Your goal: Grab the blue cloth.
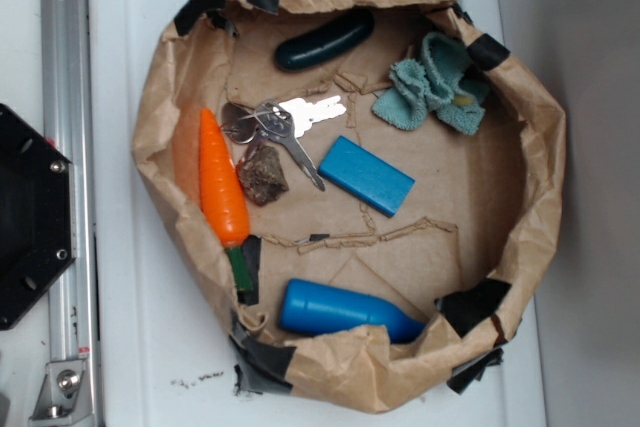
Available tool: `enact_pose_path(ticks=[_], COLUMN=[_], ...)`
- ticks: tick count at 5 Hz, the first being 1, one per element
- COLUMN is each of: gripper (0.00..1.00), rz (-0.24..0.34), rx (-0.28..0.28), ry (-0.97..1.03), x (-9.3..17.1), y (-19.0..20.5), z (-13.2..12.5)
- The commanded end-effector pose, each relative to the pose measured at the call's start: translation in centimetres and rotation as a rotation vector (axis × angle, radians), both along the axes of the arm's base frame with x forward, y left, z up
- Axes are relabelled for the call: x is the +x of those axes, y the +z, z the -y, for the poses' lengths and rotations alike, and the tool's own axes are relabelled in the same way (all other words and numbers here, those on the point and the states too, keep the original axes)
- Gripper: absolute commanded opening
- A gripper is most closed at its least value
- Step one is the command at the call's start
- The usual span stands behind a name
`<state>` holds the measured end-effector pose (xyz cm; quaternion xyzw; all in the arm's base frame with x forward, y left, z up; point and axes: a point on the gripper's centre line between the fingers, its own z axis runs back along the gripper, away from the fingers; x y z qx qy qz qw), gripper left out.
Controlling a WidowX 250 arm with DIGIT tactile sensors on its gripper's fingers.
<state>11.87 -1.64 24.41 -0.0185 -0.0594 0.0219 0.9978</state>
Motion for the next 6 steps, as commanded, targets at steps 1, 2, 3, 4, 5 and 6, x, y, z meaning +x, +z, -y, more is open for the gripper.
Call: enact_pose_path(ticks=[1, 2, 3, 4, 5, 6], gripper=[1.0, 1.0, 1.0, 1.0, 1.0, 1.0], rz=[0.0, 0.179, 0.254, 0.301, 0.301, 0.303], rx=[0.0, 0.022, 0.089, 0.119, 0.13, 0.146], ry=[0.0, 0.18, 0.288, 0.319, 0.265, 0.189], x=[0.0, 5.0, 10.0, 14.3, 16.6, 17.8], y=[0.0, -3.3, -5.1, -7.8, -11.2, -15.4], z=[0.0, -1.3, -2.6, -3.2, -3.1, -3.0])
